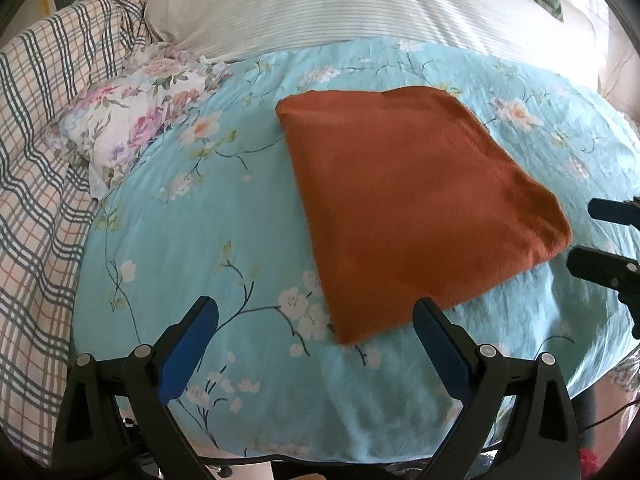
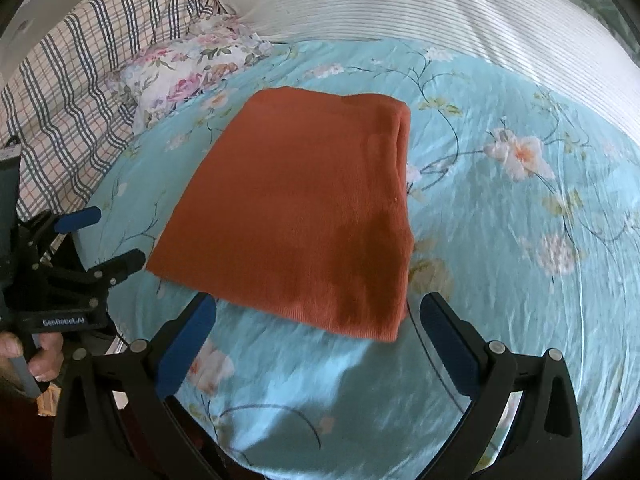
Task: Fold small clothes
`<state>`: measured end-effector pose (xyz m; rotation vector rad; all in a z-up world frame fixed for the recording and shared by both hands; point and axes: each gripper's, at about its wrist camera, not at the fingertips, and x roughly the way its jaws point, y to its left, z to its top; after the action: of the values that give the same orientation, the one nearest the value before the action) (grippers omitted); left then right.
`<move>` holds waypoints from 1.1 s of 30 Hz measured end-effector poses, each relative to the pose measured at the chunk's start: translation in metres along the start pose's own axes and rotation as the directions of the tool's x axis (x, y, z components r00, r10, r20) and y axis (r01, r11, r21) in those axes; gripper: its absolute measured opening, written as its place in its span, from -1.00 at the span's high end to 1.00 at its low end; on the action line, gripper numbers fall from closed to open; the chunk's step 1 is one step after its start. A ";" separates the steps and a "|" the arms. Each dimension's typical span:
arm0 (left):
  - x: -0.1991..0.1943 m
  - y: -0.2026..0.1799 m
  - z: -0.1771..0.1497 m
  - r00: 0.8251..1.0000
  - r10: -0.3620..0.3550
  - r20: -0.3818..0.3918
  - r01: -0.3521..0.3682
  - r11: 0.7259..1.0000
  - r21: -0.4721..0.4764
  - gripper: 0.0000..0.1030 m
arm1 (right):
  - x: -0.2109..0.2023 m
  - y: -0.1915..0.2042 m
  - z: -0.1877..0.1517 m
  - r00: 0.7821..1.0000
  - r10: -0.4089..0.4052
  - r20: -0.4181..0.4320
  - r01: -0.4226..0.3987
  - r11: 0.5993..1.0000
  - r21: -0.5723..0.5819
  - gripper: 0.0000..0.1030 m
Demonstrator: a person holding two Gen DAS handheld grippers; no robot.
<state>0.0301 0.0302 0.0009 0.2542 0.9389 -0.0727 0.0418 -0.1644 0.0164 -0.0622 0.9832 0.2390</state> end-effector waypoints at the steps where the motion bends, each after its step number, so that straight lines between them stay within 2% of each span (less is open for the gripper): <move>1: 0.001 0.000 0.002 1.000 -0.003 0.002 0.003 1.000 0.000 -0.91 | 0.002 0.000 0.003 1.000 0.002 -0.001 -0.002 1.000 -0.002 -0.98; 13: 0.006 0.001 0.015 1.000 -0.006 0.013 0.006 1.000 0.001 -0.91 | 0.017 -0.002 0.018 1.000 0.024 -0.014 -0.024 1.000 -0.006 -0.98; 33: -0.010 -0.004 0.011 0.998 -0.027 0.049 0.027 1.000 -0.006 -0.91 | 0.005 -0.002 0.009 0.999 0.044 0.003 -0.044 0.999 0.009 -0.98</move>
<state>0.0319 0.0230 0.0142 0.2324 0.8942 -0.1003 0.0527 -0.1641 0.0172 -0.0316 0.9831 0.2746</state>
